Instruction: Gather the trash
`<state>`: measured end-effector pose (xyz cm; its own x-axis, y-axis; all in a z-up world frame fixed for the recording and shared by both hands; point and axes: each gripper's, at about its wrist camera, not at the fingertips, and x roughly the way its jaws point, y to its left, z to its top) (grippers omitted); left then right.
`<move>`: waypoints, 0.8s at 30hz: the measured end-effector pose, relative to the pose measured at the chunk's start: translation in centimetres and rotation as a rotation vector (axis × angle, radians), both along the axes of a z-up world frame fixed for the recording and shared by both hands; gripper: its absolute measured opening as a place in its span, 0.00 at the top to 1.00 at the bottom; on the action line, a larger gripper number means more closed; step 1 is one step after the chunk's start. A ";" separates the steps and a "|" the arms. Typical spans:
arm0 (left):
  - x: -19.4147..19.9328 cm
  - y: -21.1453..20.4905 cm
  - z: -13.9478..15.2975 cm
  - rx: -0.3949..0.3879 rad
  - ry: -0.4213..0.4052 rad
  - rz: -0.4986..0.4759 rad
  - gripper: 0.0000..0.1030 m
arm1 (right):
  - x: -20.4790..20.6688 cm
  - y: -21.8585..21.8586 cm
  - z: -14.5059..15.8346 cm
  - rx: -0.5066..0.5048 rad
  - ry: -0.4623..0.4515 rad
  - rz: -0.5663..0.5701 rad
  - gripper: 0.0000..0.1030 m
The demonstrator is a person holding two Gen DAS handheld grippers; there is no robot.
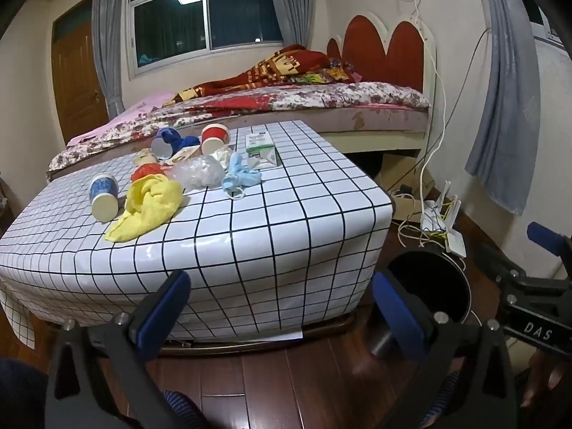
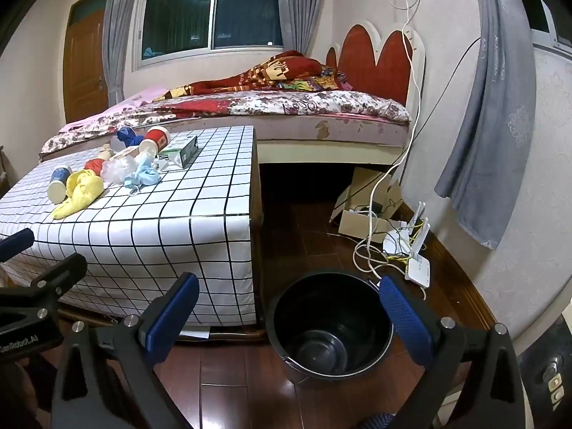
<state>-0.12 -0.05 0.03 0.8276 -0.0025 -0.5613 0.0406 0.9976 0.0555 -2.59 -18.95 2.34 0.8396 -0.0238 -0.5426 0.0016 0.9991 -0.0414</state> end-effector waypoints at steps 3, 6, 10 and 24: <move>0.1 -0.1 -0.3 -0.002 0.006 -0.003 0.01 | 0.0 0.0 0.0 -0.002 0.001 -0.001 0.01; 0.4 -0.1 -0.4 -0.003 0.008 -0.005 0.01 | 0.0 0.0 0.0 -0.003 0.000 0.000 0.01; 0.4 -0.1 -0.4 -0.002 0.006 -0.004 0.01 | 0.0 0.0 0.0 -0.004 0.002 -0.001 0.01; 0.1 -0.1 -0.3 -0.001 0.009 -0.002 0.01 | 0.1 0.0 -0.4 -0.004 0.001 -0.002 0.01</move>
<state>-0.02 -0.18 -0.29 0.8227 -0.0046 -0.5684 0.0431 0.9976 0.0542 -2.54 -18.99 1.95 0.8392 -0.0278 -0.5431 0.0034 0.9989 -0.0459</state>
